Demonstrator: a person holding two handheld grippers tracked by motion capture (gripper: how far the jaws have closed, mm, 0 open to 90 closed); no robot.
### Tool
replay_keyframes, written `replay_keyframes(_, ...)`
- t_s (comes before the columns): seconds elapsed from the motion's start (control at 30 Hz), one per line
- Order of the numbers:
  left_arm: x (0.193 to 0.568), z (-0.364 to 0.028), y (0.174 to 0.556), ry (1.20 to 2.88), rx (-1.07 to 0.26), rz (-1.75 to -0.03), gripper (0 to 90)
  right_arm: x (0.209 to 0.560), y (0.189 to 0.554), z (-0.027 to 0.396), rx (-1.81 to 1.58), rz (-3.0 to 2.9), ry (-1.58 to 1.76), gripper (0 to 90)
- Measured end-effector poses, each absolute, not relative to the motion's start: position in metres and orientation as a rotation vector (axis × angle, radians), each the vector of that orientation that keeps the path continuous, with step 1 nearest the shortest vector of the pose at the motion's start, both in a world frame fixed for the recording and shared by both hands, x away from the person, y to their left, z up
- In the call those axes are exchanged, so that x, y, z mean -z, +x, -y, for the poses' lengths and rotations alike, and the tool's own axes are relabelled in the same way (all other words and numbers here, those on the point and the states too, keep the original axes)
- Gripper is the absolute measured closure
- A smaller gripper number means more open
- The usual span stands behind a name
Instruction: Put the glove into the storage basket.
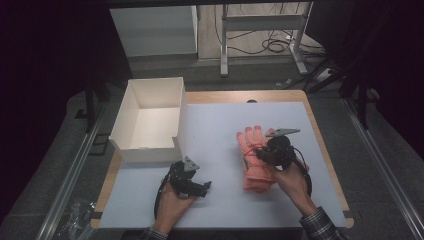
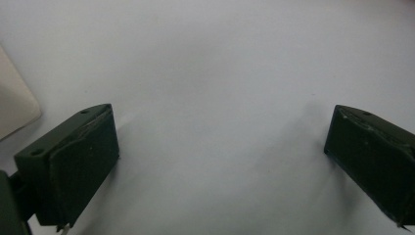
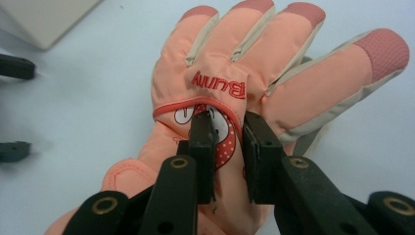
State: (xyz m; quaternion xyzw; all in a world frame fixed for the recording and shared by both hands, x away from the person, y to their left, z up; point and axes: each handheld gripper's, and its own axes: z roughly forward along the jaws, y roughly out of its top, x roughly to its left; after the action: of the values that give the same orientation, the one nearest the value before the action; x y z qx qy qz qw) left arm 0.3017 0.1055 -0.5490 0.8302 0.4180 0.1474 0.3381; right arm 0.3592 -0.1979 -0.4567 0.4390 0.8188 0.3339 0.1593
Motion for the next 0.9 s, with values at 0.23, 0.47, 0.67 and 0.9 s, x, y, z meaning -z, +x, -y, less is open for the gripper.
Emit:
replay_keyframes(0.23, 0.549, -0.105, 0.302, 2.16, -0.386, -1.089, 0.0, 0.469, 0.356, 0.191, -0.918, -2.32, 1.191, 68.4)
replay_keyframes(0.47, 0.549, -0.106, 0.302, 2.161, -0.386, -1.089, 0.0, 0.456, 0.355, 0.199, -0.981, -2.32, 1.181, 49.5)
replay_keyframes(0.67, 0.549, -0.105, 0.302, 2.161, -0.386, -1.089, 0.0, 0.441, 0.353, 0.217, -1.024, -2.313, 1.175, 46.8)
replay_keyframes(0.9, 0.549, -0.105, 0.302, 2.161, -0.386, -1.089, 0.0, 0.439, 0.348, 0.234, -1.025, -2.292, 1.17, 46.8)
